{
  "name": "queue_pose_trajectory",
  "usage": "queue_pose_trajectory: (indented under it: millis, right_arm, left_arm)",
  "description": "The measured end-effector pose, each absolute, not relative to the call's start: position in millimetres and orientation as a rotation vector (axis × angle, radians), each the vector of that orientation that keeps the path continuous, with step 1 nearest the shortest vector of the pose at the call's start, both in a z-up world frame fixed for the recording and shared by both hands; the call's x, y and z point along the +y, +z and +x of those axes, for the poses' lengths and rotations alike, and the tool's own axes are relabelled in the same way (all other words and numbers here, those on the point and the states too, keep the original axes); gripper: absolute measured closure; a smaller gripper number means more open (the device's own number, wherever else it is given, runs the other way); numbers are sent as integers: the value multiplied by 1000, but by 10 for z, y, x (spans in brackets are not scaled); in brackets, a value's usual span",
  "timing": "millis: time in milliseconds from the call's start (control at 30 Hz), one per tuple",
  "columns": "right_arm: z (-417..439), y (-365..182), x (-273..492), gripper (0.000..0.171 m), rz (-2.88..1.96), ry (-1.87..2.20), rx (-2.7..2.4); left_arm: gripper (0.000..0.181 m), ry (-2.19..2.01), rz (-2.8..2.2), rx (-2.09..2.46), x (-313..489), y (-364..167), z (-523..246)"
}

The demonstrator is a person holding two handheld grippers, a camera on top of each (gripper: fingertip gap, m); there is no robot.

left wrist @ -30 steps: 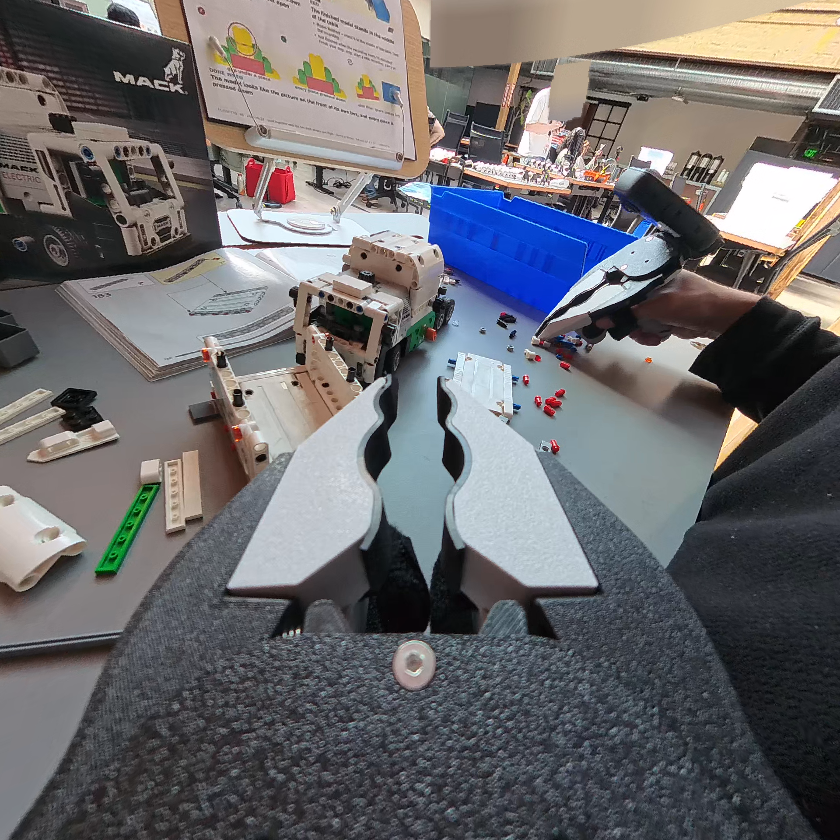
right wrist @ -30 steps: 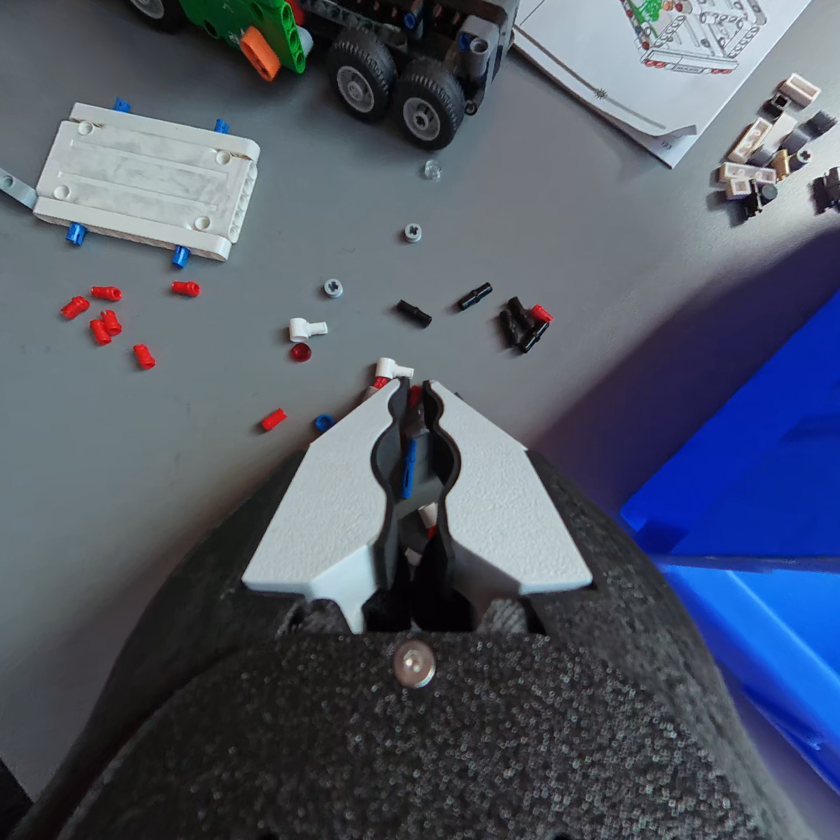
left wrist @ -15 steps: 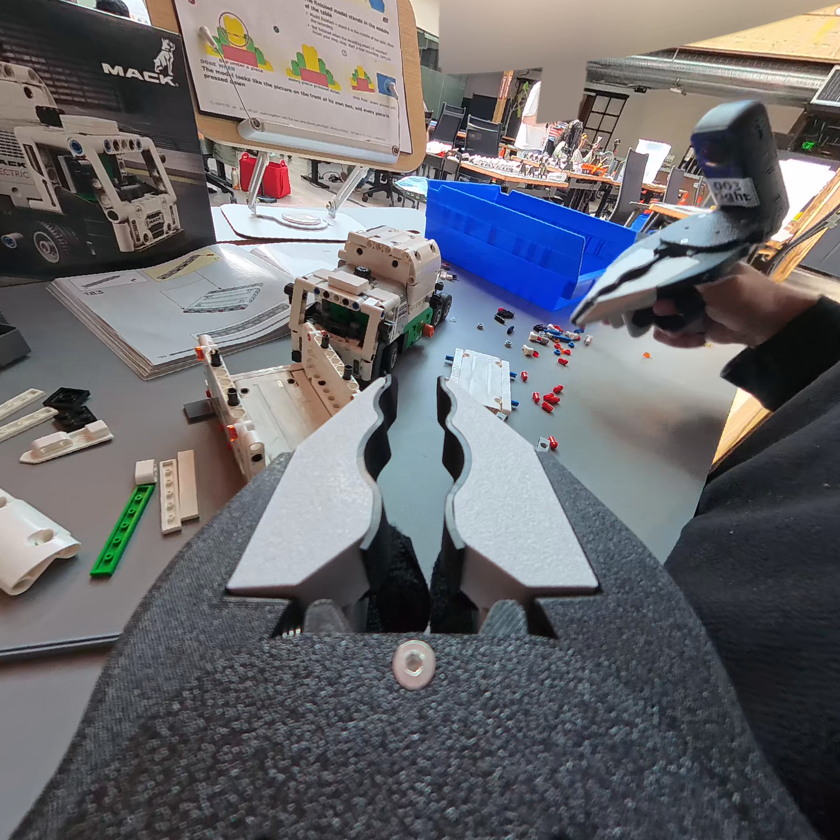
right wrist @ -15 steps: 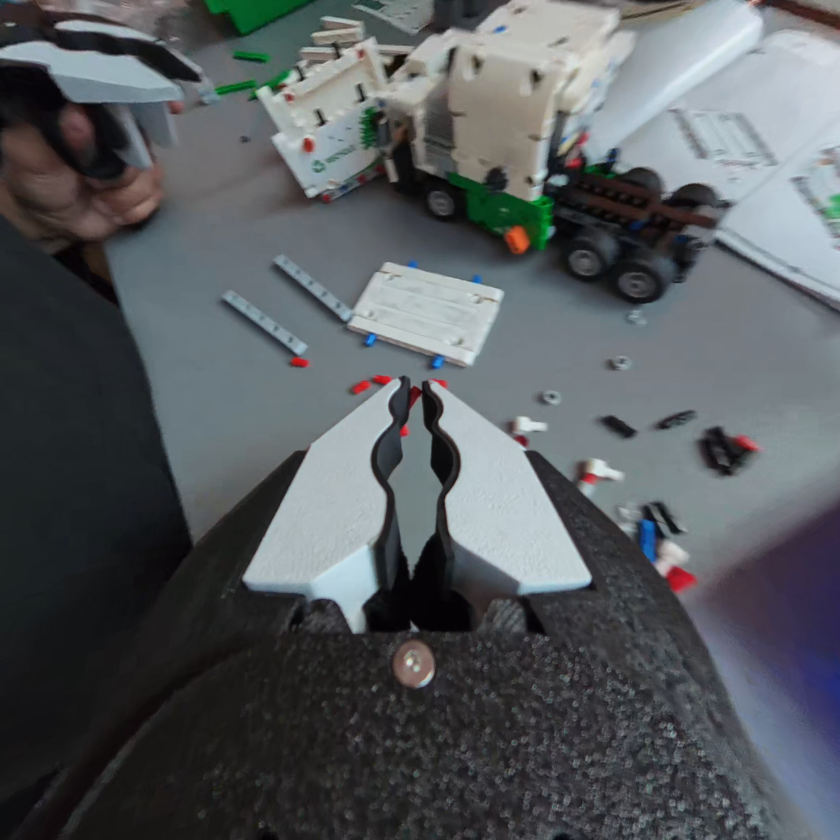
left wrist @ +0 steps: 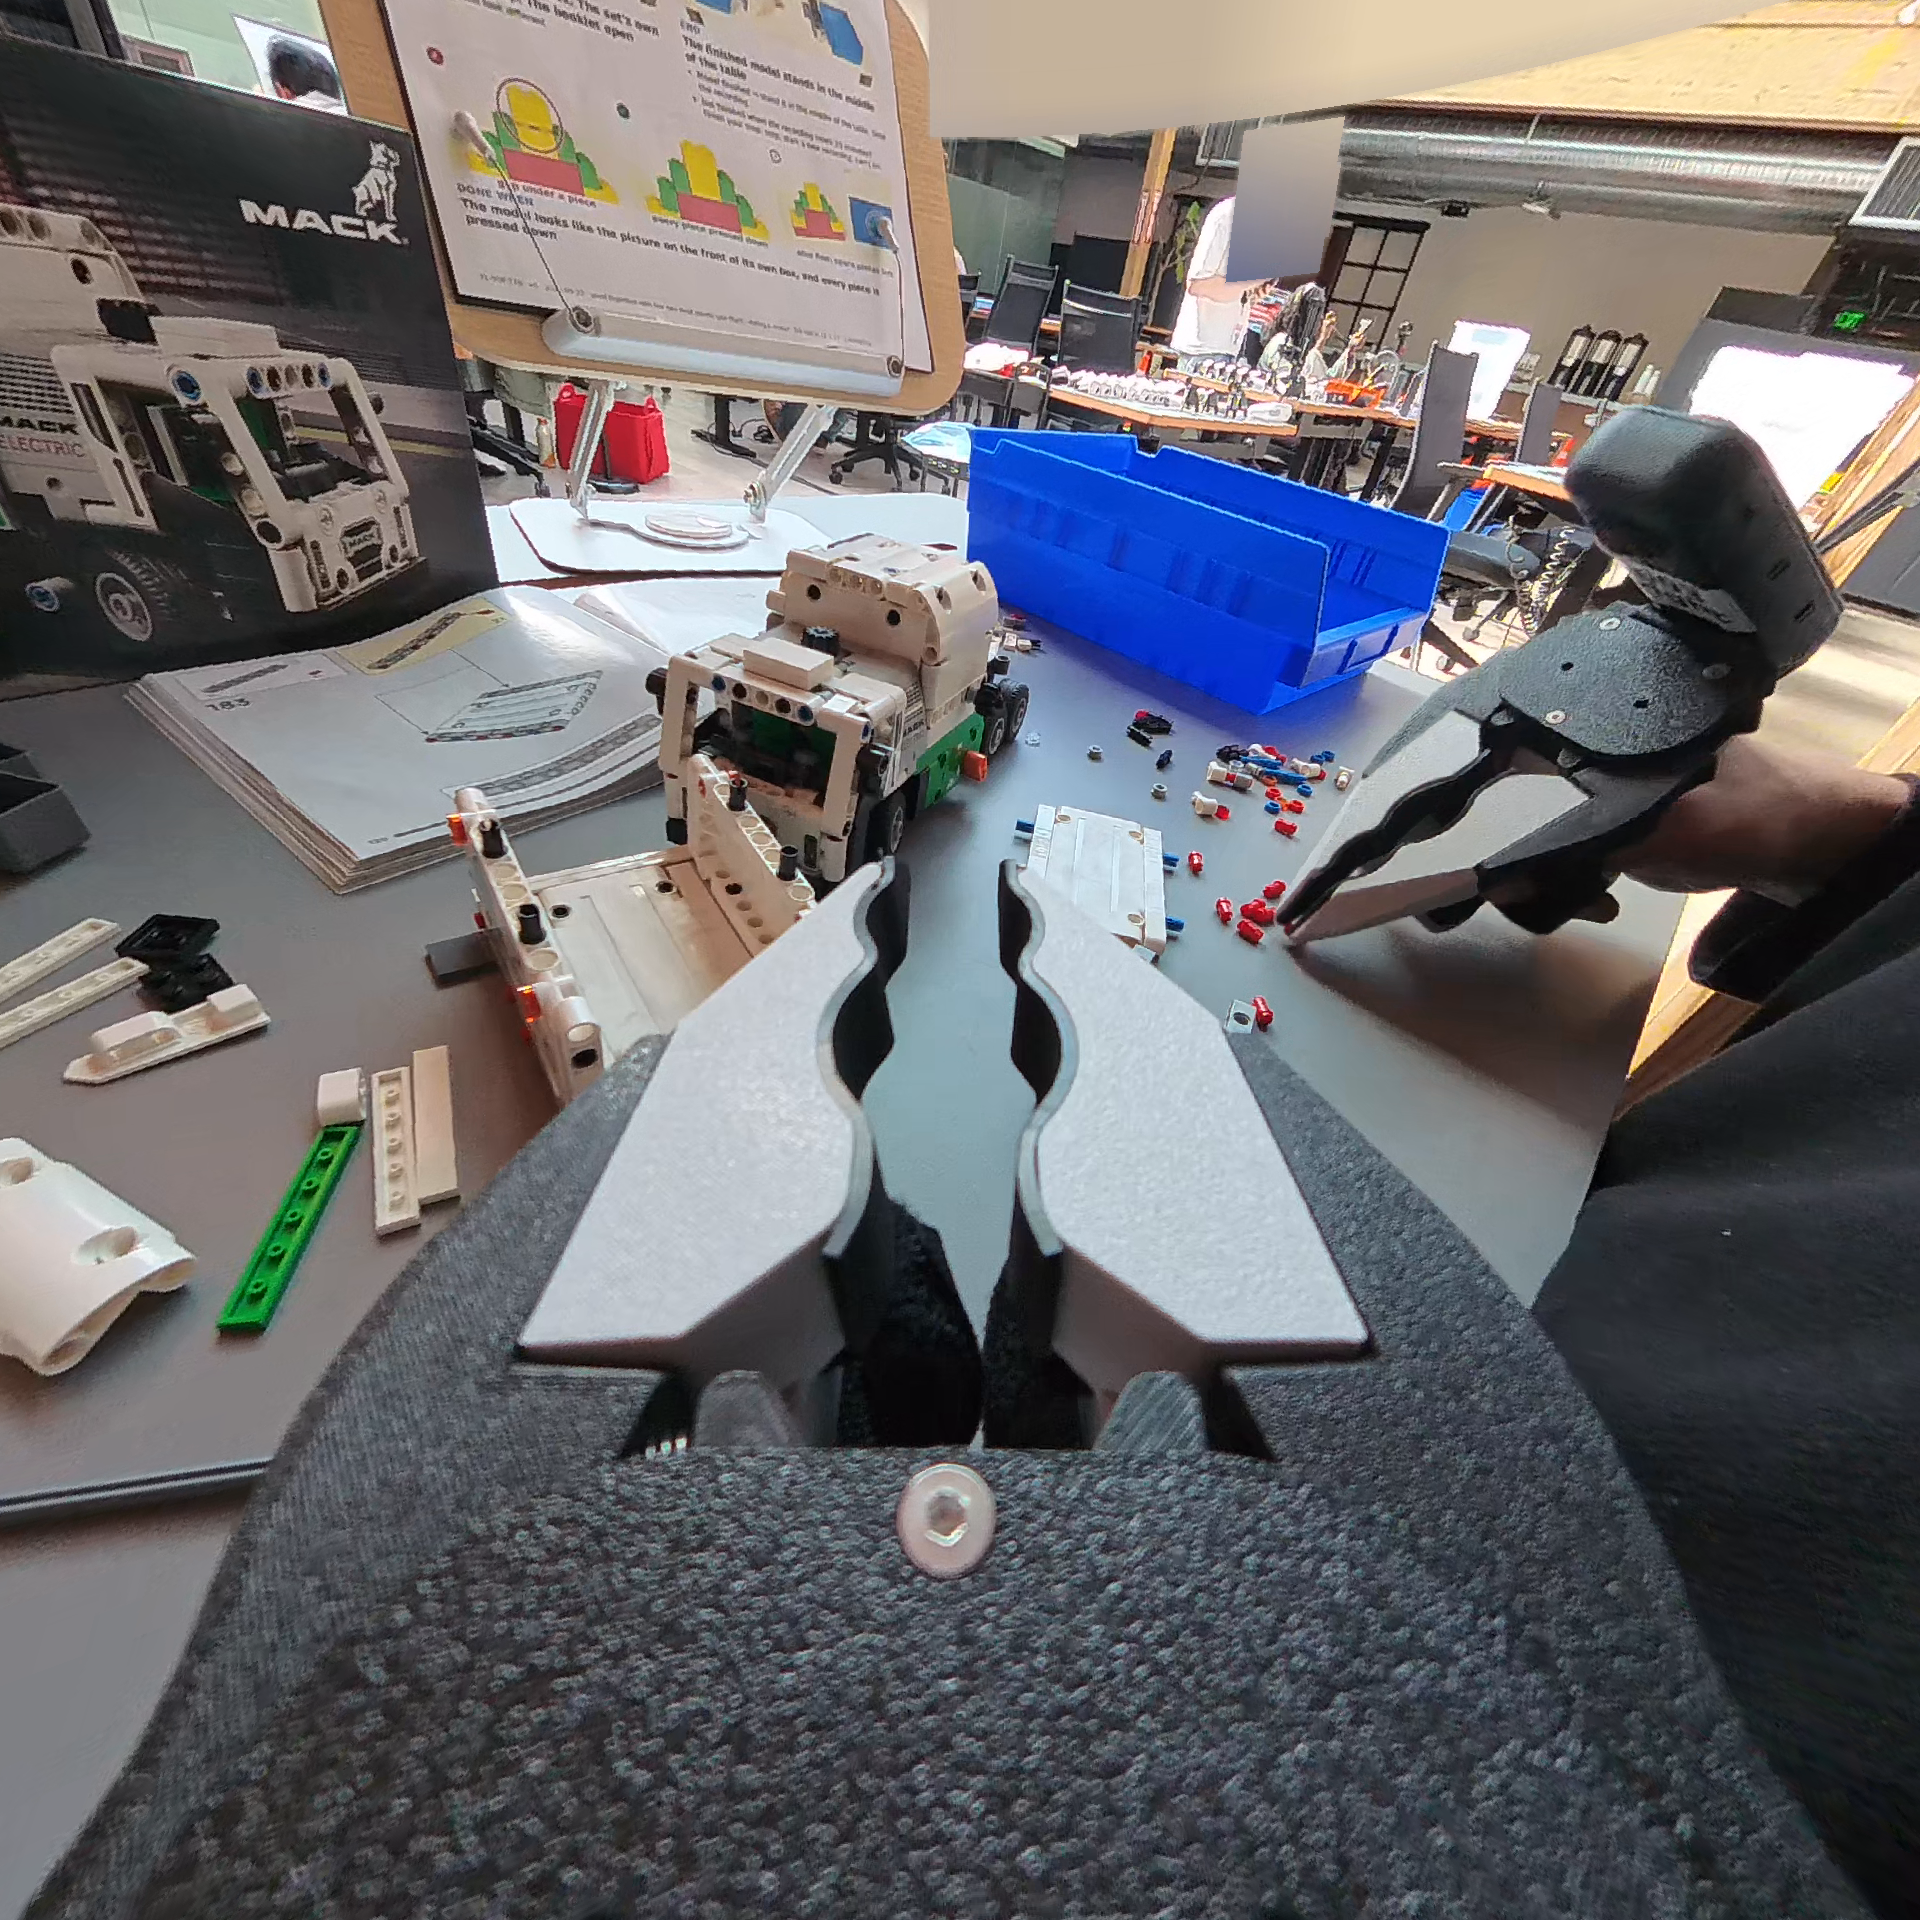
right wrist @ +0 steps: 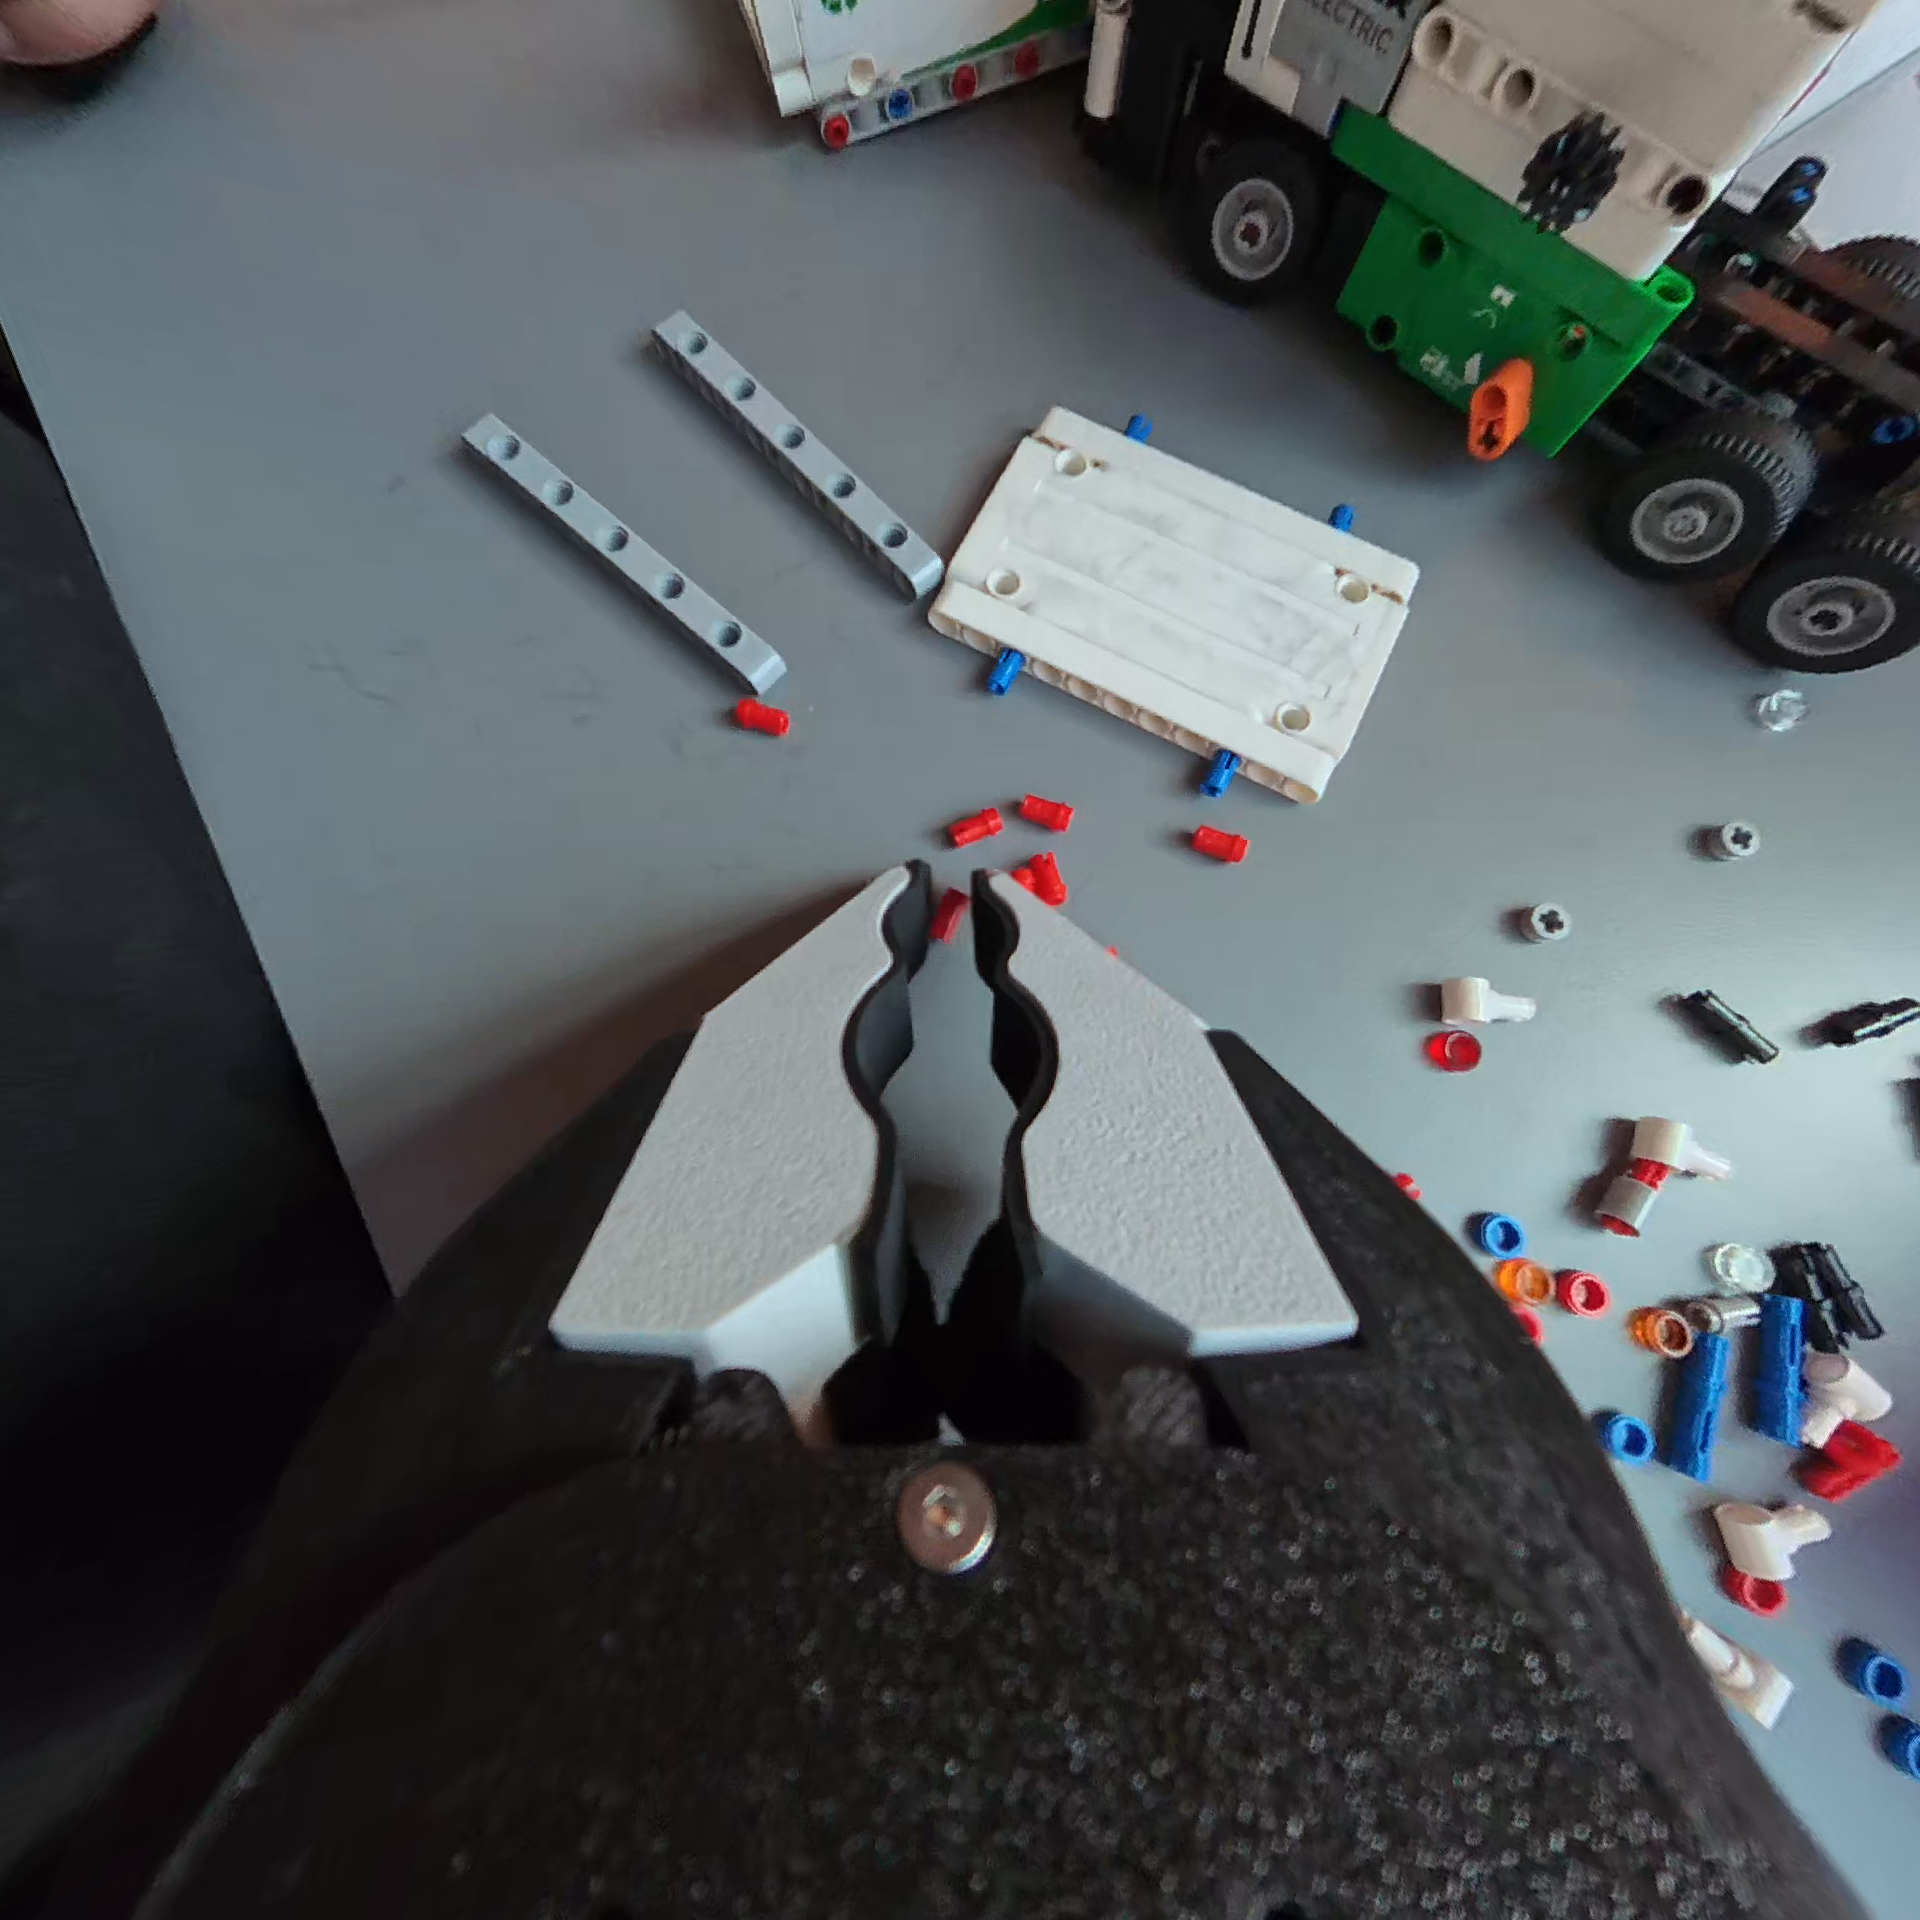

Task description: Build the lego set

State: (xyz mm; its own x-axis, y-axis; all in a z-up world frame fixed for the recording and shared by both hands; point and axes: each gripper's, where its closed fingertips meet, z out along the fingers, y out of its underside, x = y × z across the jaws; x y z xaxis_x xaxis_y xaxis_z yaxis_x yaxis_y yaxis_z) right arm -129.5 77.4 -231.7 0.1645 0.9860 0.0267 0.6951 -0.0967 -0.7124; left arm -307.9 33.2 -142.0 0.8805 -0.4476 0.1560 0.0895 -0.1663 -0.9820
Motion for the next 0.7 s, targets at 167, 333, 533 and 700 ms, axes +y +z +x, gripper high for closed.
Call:
queue_pose_trajectory:
  millis: [167,333,533,700]
  right_arm:
    - [-1537,-2163,530,156,-1757,795,-1597]
    - [-1706,-2309,448,156,-1742,753,-1637]
    - [-1720,-2355,457,162,-1714,673,-1678]
    - [-1472,-2147,766,162,-1745,642,-1509]
  left_arm:
    - [167,-483,-1673,279,327,-1415,-3080]
    - [167,-482,-1668,278,322,-1408,-3083]
    - [167,-487,-1668,279,323,-1408,-3082]
    - [167,-489,-1665,274,322,-1402,-3090]
